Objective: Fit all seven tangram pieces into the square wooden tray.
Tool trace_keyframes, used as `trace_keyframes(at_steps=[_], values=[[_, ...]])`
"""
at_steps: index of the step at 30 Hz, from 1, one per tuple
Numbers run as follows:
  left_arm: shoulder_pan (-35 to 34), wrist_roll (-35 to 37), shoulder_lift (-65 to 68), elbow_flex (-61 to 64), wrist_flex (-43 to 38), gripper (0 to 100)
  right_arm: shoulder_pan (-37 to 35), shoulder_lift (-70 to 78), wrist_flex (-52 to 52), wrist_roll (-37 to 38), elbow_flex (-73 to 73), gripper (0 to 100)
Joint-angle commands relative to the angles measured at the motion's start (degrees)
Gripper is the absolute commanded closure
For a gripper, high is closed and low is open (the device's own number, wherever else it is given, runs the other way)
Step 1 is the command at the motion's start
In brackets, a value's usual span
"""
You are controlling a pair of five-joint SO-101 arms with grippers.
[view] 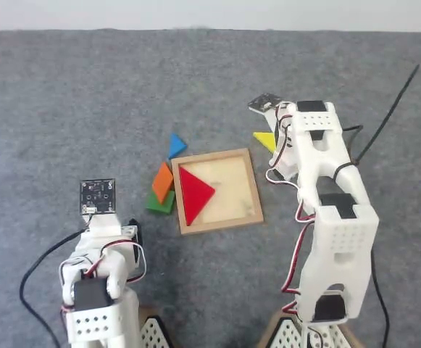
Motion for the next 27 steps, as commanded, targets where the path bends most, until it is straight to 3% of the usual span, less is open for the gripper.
trace_keyframes(at_steps=[1,7,10,17,22,27], values=[[-0.26,0.62,-1.14,-0.75,0.26,87,0.48,-10.95,-0.92,-4.22,-2.46,79.8],[-0.26,0.62,-1.14,-0.75,0.26,87,-3.30,-12.62,-3.56,3.43,-7.03,61.9],[-0.26,0.62,-1.14,-0.75,0.26,87,-3.47,-8.04,-9.89,3.87,-7.03,54.9],[-0.26,0.62,-1.14,-0.75,0.26,87,-1.10,4.53,-30.29,-8.35,-7.03,49.9],[-0.26,0.62,-1.14,-0.75,0.26,87,-2.33,8.92,-27.12,-16.26,-7.03,53.9],[-0.26,0.62,-1.14,-0.75,0.26,87,-2.33,7.16,-15.78,-9.93,-7.03,54.4]])
